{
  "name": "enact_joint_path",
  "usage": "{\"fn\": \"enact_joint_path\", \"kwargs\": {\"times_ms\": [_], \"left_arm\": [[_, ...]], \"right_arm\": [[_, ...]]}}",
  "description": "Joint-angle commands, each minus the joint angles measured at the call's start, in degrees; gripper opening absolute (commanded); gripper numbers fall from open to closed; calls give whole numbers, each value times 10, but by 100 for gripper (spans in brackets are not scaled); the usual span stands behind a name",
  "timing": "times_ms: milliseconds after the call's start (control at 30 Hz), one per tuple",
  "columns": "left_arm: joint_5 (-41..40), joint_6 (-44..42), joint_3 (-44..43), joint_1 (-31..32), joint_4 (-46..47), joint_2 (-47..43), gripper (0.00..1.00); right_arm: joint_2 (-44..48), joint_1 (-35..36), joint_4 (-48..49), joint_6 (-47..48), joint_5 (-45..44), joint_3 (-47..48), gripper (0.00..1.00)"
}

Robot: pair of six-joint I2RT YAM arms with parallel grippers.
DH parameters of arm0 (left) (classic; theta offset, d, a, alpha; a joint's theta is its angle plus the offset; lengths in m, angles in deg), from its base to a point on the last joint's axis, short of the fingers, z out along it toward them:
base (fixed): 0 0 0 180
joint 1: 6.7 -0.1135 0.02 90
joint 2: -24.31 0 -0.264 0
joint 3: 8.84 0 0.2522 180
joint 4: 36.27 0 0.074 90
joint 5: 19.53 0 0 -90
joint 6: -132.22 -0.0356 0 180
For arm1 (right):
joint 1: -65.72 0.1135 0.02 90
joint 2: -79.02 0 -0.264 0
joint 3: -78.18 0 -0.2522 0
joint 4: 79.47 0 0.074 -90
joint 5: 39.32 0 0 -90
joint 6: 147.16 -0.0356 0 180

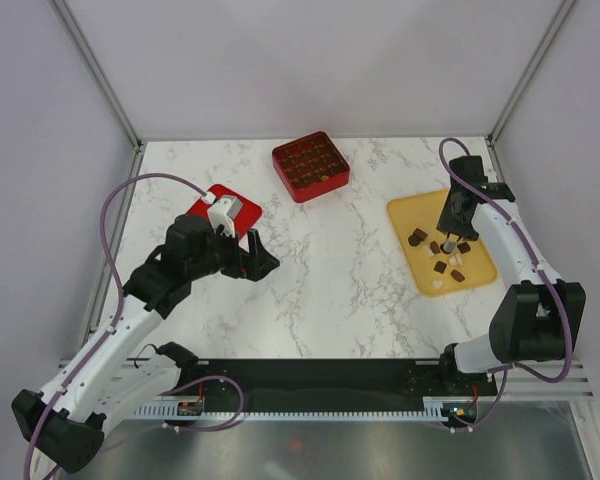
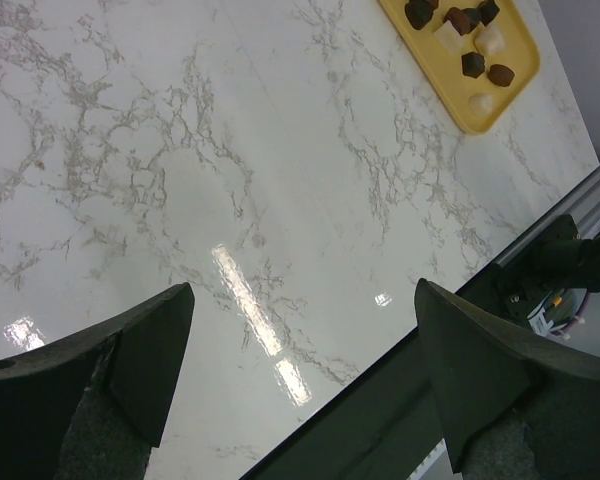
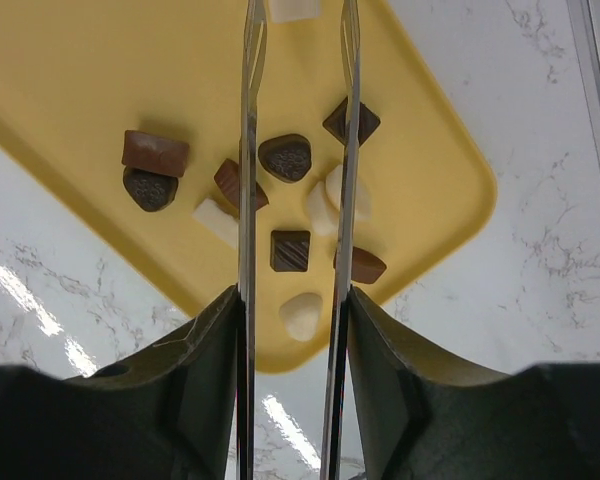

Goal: Pack the chocolate

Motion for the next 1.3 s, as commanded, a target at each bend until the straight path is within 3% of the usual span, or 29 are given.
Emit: {"fn": "enact_joint_path", "kwargs": {"times_ms": [0,300,800,1267], "left_arm": [[14,-14,1,-1,10,5,100],[15,-15,0,-1,10,12,100],[15,-15,-2,-1,10,22,100],[3,-15,-1,-1,9,11,100]], "right_arm": [[-12,-9,40,0,20,-3,52],[-31,-57,81,10,64,-30,54],[-49,-58,112,17,109,-42,54],[-26,-42,80,25,133,15,27]]}}
